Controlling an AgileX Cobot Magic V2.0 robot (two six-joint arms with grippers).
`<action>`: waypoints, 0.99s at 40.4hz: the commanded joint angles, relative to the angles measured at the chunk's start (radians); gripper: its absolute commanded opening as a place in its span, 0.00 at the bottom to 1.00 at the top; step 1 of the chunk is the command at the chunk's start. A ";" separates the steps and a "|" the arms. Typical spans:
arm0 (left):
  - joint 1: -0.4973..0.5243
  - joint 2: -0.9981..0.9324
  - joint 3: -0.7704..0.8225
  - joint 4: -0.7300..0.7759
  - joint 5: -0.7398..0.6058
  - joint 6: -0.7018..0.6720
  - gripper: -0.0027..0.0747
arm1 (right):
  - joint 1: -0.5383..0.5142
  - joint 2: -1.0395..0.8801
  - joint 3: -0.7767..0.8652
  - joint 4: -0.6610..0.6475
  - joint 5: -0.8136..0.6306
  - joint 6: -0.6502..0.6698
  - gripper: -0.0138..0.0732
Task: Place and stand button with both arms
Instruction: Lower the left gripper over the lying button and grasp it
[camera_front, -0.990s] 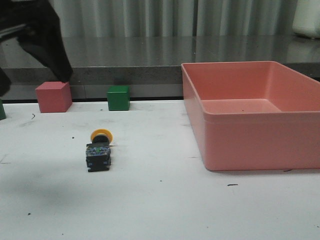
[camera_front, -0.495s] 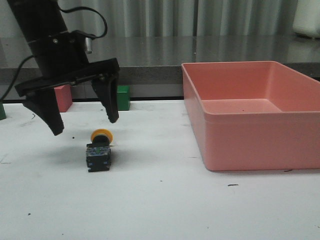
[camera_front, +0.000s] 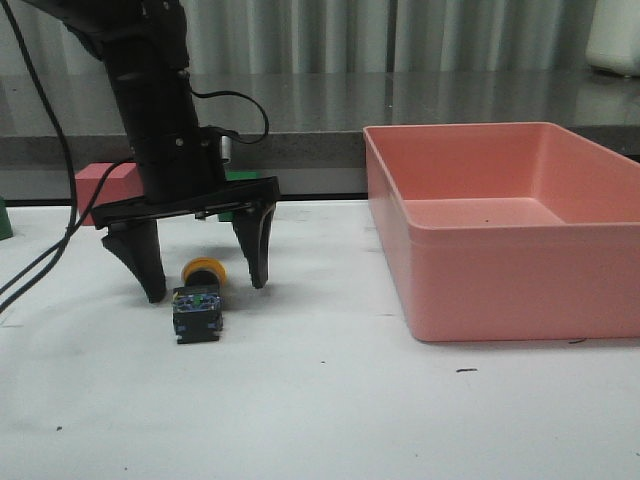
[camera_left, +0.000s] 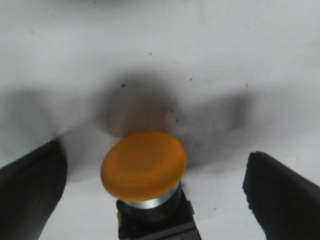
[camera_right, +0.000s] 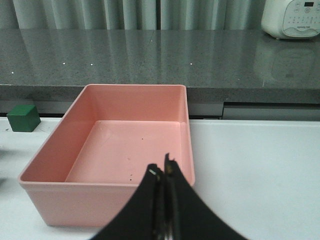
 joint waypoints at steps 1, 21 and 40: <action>-0.010 -0.040 -0.022 -0.008 0.053 -0.015 0.93 | -0.007 0.011 -0.022 -0.014 -0.083 -0.007 0.09; -0.015 -0.067 -0.022 0.003 0.053 -0.015 0.25 | -0.007 0.011 -0.022 -0.014 -0.083 -0.007 0.09; -0.017 -0.331 0.154 0.133 -0.299 0.043 0.25 | -0.007 0.011 -0.022 -0.014 -0.083 -0.007 0.09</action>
